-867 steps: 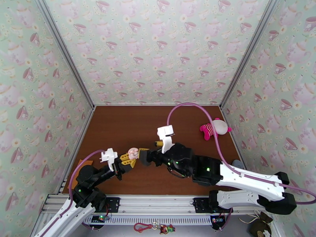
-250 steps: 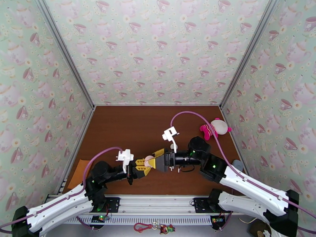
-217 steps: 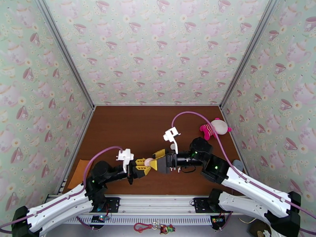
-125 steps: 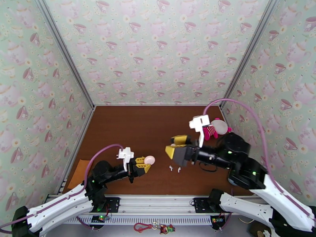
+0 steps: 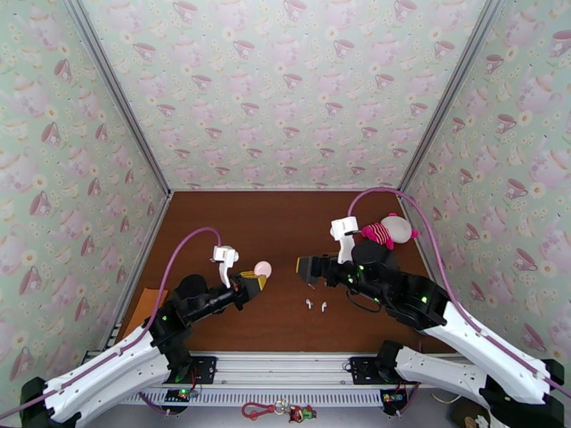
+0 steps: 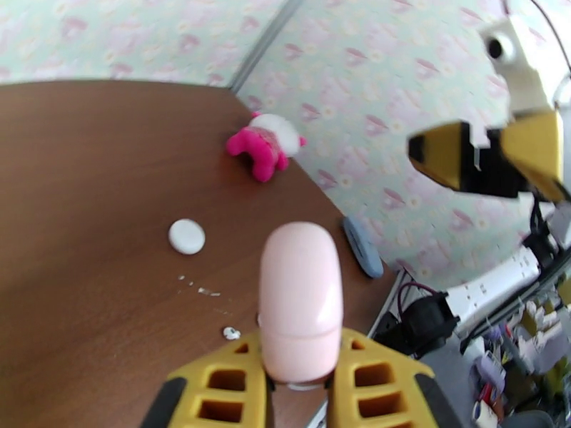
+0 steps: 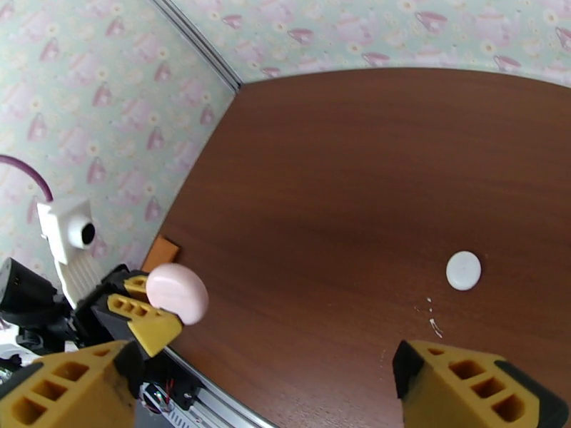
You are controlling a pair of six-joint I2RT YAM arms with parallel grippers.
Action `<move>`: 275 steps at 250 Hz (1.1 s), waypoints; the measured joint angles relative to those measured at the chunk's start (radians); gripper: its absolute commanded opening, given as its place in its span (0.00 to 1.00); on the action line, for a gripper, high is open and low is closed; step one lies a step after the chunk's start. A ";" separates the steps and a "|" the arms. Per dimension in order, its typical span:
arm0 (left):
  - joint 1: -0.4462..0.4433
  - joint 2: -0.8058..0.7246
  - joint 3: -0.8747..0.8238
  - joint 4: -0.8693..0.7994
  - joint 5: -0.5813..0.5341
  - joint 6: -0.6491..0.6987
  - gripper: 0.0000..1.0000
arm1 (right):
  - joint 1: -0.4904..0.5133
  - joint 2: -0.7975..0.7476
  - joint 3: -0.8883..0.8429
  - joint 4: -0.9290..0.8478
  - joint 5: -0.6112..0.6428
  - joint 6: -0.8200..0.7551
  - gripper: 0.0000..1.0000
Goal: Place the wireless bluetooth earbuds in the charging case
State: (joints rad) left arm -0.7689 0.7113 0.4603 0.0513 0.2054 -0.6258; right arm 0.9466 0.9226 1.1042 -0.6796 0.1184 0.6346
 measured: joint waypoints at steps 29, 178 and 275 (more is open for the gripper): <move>0.080 0.095 0.000 -0.027 0.046 -0.064 0.00 | 0.000 0.036 -0.022 0.000 0.002 0.010 0.99; 0.296 0.653 0.185 -0.121 0.219 -0.036 0.00 | 0.000 0.058 -0.119 0.042 0.002 0.035 0.99; 0.374 0.969 0.394 -0.179 0.230 0.055 0.01 | 0.000 0.028 -0.177 0.069 0.001 0.034 0.99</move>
State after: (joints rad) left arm -0.3950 1.6798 0.8539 -0.1272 0.4355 -0.5713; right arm 0.9466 0.9504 0.9276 -0.6109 0.1192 0.6689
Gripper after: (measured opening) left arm 0.185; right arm 0.987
